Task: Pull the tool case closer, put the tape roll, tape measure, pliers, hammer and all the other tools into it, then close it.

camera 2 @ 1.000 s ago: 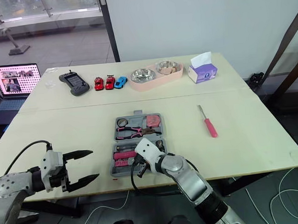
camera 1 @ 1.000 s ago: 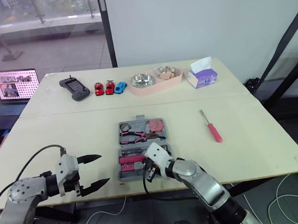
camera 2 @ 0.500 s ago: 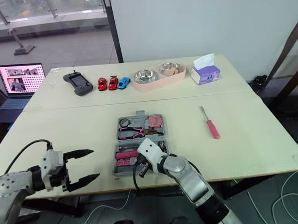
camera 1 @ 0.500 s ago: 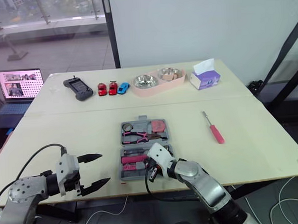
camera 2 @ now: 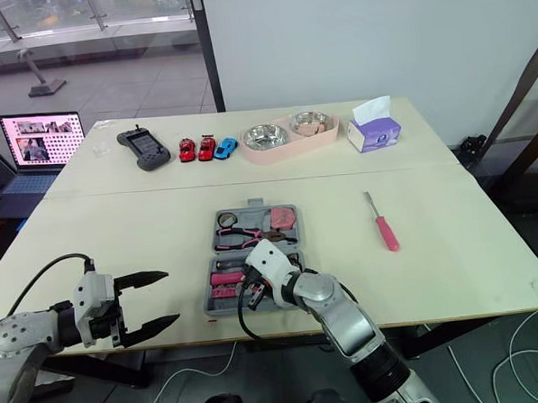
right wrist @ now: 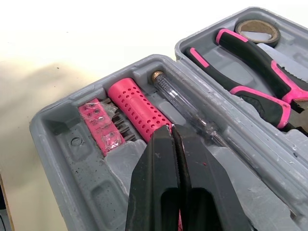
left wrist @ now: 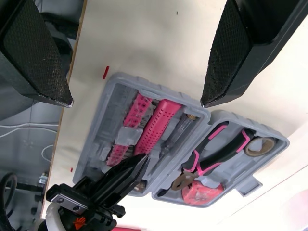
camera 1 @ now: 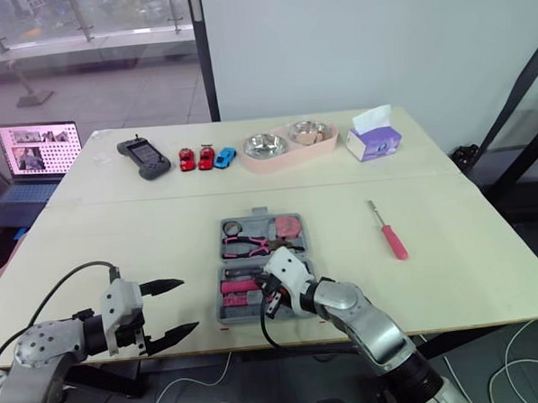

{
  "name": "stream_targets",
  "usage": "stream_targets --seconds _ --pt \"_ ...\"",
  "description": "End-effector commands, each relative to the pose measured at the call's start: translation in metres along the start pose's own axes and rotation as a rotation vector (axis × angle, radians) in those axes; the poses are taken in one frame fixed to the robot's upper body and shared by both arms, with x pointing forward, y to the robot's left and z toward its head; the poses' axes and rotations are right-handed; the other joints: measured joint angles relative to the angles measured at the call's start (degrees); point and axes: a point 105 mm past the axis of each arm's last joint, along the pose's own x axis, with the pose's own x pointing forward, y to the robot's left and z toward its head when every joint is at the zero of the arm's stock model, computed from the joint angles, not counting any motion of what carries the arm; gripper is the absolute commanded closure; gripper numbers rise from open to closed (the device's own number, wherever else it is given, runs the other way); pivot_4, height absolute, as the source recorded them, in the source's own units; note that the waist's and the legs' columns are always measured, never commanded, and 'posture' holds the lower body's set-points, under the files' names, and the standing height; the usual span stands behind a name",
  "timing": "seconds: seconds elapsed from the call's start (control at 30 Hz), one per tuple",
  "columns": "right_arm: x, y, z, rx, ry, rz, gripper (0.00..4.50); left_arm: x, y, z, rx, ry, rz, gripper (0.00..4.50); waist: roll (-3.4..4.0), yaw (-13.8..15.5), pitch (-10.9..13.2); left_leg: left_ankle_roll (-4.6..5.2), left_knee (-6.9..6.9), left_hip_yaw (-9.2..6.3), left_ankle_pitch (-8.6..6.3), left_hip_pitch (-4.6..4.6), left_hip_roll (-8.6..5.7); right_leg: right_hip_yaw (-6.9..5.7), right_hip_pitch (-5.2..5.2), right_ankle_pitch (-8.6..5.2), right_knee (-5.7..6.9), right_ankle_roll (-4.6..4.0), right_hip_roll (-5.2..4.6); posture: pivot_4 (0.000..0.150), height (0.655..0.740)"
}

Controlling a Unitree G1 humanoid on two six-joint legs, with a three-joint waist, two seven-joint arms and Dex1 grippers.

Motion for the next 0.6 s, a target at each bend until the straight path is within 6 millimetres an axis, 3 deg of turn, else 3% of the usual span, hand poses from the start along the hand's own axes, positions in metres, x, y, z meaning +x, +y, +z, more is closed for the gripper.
stream_targets --seconds 0.03,0.17,0.33,0.47,0.6 --pt "0.001 -0.003 0.000 -0.014 0.010 -0.013 4.42 0.000 0.002 0.010 0.028 -0.032 0.008 0.00 0.00 0.0 0.0 0.00 0.00 0.00 0.00 0.00 0.00 0.00 0.00 0.00 0.00 0.00 0.00 0.150 0.7400" --pt "-0.001 -0.006 -0.031 -0.016 0.160 -0.021 4.42 0.001 0.002 0.009 0.026 -0.033 0.009 0.00 0.00 0.0 0.0 0.00 0.00 0.01 0.00 0.00 0.00 0.00 0.00 0.00 0.00 0.00 0.00 0.150 0.7400" --pt "-0.007 -0.001 -0.056 0.086 0.284 -0.010 4.42 0.001 0.001 0.009 0.022 -0.033 0.012 0.00 -0.02 0.1 0.0 0.00 0.00 -0.01 0.00 0.01 0.00 0.00 0.03 0.00 -0.01 0.00 0.00 0.150 0.7400" --pt "-0.009 -0.003 -0.065 0.179 0.354 -0.034 4.42 0.000 -0.001 0.008 0.018 -0.031 0.011 0.00 -0.02 0.2 0.0 0.00 0.01 -0.02 0.00 0.05 0.00 -0.01 0.10 0.00 -0.02 0.00 -0.01 0.150 0.7400" --pt "-0.007 0.003 -0.056 0.239 0.356 -0.005 4.42 0.000 -0.003 0.007 0.012 -0.025 0.002 0.00 -0.02 0.4 0.0 0.00 0.01 -0.02 0.00 0.07 0.00 -0.01 0.12 0.00 -0.04 0.00 -0.01 0.150 0.7400"
